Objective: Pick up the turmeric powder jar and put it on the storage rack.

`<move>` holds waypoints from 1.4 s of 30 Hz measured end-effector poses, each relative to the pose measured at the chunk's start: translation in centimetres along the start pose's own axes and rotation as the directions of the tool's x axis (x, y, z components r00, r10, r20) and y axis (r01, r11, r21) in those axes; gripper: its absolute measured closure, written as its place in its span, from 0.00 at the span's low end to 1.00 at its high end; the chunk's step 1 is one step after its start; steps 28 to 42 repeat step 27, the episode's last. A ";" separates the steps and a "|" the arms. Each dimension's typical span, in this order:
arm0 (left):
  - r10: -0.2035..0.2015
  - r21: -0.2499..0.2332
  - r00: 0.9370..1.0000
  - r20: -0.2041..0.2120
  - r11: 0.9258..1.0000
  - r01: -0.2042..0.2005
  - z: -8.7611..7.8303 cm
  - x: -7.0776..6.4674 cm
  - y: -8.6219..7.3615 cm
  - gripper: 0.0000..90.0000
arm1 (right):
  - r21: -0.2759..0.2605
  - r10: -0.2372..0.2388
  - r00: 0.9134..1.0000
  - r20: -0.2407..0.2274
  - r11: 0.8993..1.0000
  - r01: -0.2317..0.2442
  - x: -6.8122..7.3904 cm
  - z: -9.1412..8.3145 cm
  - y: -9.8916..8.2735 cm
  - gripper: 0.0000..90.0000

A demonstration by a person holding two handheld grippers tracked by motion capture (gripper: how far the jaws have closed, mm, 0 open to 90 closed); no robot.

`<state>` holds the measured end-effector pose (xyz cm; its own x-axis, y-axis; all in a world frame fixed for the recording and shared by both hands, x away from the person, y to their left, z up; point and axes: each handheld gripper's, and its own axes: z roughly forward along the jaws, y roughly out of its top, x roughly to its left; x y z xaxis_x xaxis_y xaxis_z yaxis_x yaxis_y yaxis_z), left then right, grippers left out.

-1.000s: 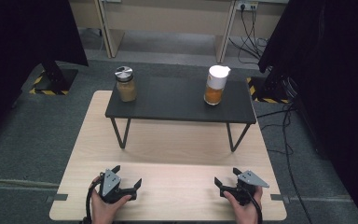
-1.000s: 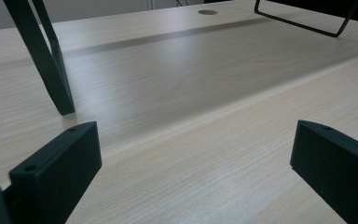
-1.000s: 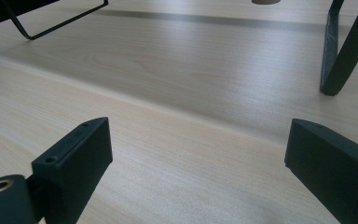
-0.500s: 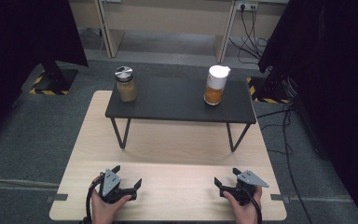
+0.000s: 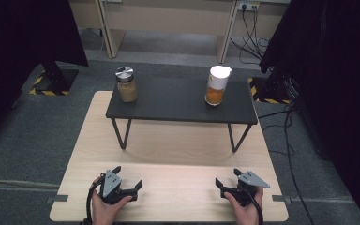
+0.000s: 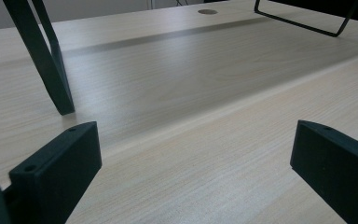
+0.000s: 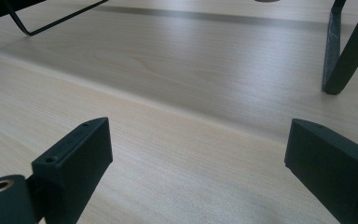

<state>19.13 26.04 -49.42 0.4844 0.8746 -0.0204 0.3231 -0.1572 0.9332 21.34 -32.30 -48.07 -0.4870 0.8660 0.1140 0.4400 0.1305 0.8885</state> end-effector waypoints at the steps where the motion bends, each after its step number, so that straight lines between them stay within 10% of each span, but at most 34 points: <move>1: 0.000 0.000 1.000 0.000 1.000 0.000 0.0 0.0 0.0 0.01 | -0.001 0.000 1.000 0.000 1.000 0.000 0.0 0.0 0.0 0.08; 42: -0.003 0.003 1.000 0.004 1.000 0.003 0.0 0.1 0.1 0.01 | 0.003 -0.011 1.000 0.006 1.000 0.011 0.2 0.0 0.0 0.08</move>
